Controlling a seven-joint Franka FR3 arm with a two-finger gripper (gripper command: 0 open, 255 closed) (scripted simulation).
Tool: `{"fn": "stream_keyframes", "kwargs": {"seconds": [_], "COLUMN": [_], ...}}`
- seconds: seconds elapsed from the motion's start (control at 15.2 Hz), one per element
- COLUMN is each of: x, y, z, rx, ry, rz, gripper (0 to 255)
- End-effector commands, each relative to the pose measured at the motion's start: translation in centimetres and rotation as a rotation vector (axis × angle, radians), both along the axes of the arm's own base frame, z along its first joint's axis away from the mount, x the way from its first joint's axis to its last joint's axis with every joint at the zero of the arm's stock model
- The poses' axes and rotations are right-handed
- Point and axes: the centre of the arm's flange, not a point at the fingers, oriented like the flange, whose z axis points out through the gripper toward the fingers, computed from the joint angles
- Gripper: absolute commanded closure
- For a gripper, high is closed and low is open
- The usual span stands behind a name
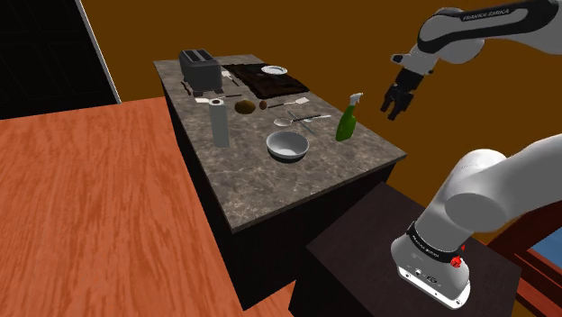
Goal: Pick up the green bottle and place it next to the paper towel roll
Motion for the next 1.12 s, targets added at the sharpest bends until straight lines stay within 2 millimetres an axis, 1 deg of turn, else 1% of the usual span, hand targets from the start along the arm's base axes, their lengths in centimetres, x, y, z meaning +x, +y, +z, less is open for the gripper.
{"fn": "stream_keyframes", "kwargs": {"seconds": [0.0, 0.26, 0.53, 0.79, 1.06], "x": [1.2, 4.1, 7.6, 11.7, 16.3], "y": [-2.6, -6.9, -10.8, -14.1, -16.7], "z": [-1.5, -4.2, -6.9, -9.6, -12.1], "rx": [0.017, 0.061, 0.105, 0.149, 0.193], "ry": [-0.031, -0.087, -0.143, -0.199, -0.256], "rz": [0.066, 0.186, 0.307, 0.427, 0.547], "gripper": [0, 0, 0, 0, 0]}}
